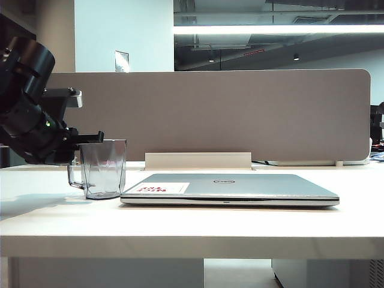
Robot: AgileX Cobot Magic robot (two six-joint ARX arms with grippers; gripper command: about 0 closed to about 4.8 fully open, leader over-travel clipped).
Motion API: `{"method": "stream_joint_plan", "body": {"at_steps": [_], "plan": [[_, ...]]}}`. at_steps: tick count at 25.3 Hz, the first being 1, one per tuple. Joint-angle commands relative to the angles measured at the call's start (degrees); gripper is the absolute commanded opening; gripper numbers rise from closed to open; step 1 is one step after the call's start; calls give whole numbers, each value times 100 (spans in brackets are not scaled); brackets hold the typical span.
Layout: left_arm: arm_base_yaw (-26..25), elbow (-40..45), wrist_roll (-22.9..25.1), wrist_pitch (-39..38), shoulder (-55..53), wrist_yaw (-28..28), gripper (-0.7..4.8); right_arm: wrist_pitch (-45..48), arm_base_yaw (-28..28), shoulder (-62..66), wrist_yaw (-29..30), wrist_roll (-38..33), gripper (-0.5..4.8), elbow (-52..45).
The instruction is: Pick up the water cup and place it on the left side of the laptop.
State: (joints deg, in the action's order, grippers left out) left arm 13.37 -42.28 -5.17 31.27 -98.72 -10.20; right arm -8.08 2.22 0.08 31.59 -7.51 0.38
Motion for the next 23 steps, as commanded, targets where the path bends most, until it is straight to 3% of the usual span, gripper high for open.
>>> {"method": "stream_joint_plan", "body": {"at_steps": [1,10,13,23], "plan": [[2,24,44,-299,-35,-4,32,59,0,-9,7,-2,-1,-22],[2,24,44,-337,-33,-2,36,59,-2,-9,4,0,-1,-22],[2,24,44,-332,-28,0,89,59,0,-9,4,-2,-1,-22],[2,26,63,-378,164,0,93,59,0,-9,4,0,-1,-22]]}}
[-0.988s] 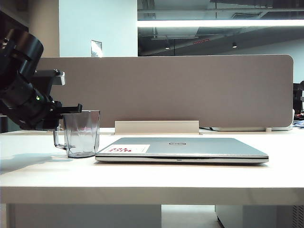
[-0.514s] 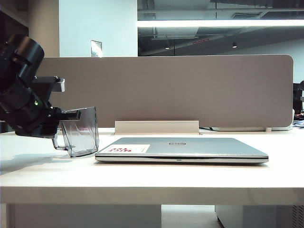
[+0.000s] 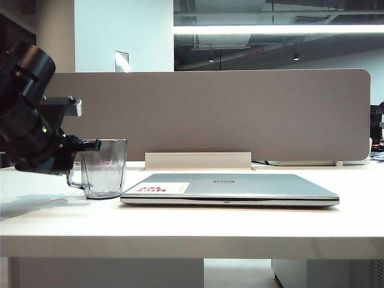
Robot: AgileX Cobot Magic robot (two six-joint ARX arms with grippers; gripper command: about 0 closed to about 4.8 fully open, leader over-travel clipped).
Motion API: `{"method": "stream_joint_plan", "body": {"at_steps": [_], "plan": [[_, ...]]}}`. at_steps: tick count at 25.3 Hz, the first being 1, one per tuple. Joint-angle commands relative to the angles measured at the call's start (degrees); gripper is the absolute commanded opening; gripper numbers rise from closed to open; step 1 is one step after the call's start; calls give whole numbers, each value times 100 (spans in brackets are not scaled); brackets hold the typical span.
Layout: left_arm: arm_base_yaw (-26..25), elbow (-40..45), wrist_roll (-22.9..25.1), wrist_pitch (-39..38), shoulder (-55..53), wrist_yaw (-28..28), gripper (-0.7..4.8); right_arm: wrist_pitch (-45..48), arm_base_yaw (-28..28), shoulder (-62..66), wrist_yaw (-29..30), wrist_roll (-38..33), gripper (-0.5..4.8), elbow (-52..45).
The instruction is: Pick up the water cup and place it on the left side of the laptop.
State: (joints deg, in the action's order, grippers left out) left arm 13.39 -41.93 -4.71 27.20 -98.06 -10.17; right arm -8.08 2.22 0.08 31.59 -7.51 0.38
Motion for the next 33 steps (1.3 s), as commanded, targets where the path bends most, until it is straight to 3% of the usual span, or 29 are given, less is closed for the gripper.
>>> {"method": "stream_joint_plan", "body": {"at_steps": [1,5,11,15,19,22,28,31,33], "plan": [[0,-7,22,11,133,0,94,59,0,-9,7,-2,-1,-22],[0,-7,20,-372,398,33,95,59,0,-9,7,-2,-1,-22],[0,-7,-15,-1613,861,61,94,59,0,-9,7,-2,-1,-22],[0,-7,-77,-2728,1434,555,83,59,-2,-9,9,-2,-1,-22],[9,13,-195,-3333,2201,675,6,63,0,-9,2,0,-1,-22],[81,122,-197,-3418,2824,699,-6,61,0,-9,-66,2,-1,-22],[511,778,-417,-3397,4269,629,-6,66,0,-9,-1539,396,-1,-24],[664,1222,-533,-3399,4994,538,-6,59,4,-9,-2024,586,-1,-26],[787,1475,-540,-3397,5414,308,-6,57,4,-9,-2037,629,-1,-26]]}}
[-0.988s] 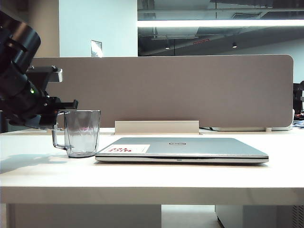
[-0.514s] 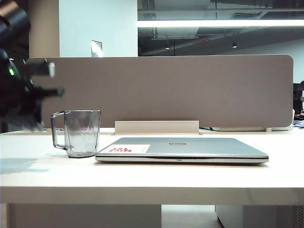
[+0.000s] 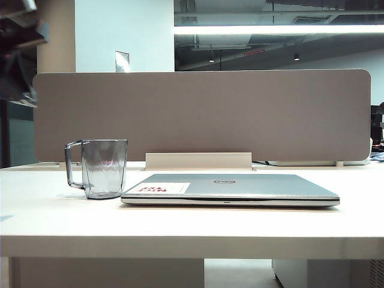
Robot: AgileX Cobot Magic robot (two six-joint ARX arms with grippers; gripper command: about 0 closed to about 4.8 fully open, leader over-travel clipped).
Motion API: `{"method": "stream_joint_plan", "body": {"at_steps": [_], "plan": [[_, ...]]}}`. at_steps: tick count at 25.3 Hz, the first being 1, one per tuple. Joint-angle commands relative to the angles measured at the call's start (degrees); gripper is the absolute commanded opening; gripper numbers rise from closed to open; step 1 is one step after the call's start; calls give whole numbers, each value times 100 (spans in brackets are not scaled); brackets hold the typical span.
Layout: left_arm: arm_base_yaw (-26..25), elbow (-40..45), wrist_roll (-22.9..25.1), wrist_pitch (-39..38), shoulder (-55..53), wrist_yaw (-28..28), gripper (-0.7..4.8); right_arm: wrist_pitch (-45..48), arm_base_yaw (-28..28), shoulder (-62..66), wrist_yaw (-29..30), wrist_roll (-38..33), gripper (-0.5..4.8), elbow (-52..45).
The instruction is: Pick up the water cup and place it on the left side of the laptop.
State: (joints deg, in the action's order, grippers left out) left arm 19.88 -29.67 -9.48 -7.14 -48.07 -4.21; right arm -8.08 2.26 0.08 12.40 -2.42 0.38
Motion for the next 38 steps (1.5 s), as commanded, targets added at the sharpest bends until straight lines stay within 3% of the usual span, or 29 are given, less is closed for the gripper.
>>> {"method": "stream_joint_plan", "body": {"at_steps": [1,9,17,24,33,36,38], "plan": [[201,372,-66,35,623,-417,-6,57,0,-9,-129,122,-1,-26],[975,1268,-330,-385,2769,-1429,-6,33,2,-9,-1119,289,-1,-26],[1051,1604,-398,-1609,4745,-1873,-6,24,-2,-9,-1099,286,-1,-26],[1056,1659,-916,-1635,4760,-1871,-6,0,2,-2,-1104,286,-1,-26],[1051,1657,-911,-1637,4765,-1895,-6,-2,0,-2,-1099,286,-1,-26],[1051,1668,-522,-1639,4765,-1926,-6,-2,0,-2,-1102,286,-1,-26],[1049,1709,9,-1633,4765,-2094,-6,-2,0,-2,-1099,284,-1,-26]]}}
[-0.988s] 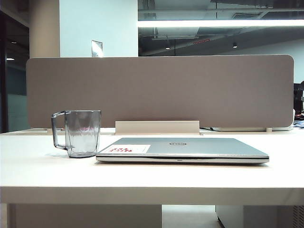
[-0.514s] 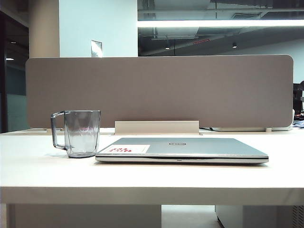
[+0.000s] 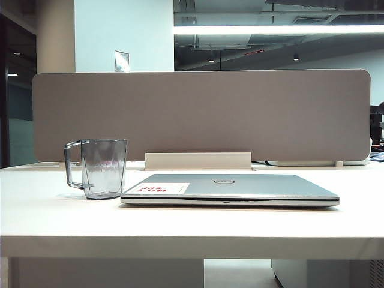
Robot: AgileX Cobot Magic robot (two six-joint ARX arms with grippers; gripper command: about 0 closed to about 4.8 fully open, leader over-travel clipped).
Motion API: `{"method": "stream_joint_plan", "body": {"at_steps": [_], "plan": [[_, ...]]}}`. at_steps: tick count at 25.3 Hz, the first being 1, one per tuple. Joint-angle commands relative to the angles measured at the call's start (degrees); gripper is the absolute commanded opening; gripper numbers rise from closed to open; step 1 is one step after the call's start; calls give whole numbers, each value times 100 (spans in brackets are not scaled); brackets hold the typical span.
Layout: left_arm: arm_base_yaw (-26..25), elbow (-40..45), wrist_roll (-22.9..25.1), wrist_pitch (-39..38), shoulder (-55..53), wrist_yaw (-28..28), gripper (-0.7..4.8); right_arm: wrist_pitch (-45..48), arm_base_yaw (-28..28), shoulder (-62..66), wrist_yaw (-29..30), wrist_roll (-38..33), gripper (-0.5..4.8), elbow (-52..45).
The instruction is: Pick up the water cup and place it on the left side of the laptop.
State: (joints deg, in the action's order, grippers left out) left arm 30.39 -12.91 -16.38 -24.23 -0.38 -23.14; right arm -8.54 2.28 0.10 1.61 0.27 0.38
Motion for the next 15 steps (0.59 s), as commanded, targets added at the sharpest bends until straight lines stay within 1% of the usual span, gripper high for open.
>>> {"method": "stream_joint_plan", "body": {"at_steps": [1,3,4,5,6,8,9,13,14,15], "plan": [[-4,68,907,76,-4,-289,-6,44,-2,-4,-20,17,-1,-26],[-4,184,1169,120,-4,-407,-6,44,-2,-4,-20,17,-1,-26],[-22,374,1172,319,-4,-385,-6,44,-2,-4,-20,17,-1,-26],[-157,584,1174,675,-7,-328,-6,44,-2,-4,-20,17,-1,-26],[-337,715,1172,929,-7,-129,-6,44,-2,-4,-20,17,-1,-26],[-739,905,1189,1314,-7,483,-6,44,-2,-4,-20,17,-1,-26],[-1222,1073,1220,1672,-7,1226,-6,44,-2,-4,-20,17,-1,-26],[-1976,1246,1429,1998,-7,2083,-6,44,-2,-4,-24,17,-1,-26],[-2345,1246,1429,2009,-4,2297,-6,44,-2,-4,-20,17,-1,-26],[-2483,1246,1436,2009,-4,2352,-6,44,-2,-4,-20,17,-1,-26]]}}
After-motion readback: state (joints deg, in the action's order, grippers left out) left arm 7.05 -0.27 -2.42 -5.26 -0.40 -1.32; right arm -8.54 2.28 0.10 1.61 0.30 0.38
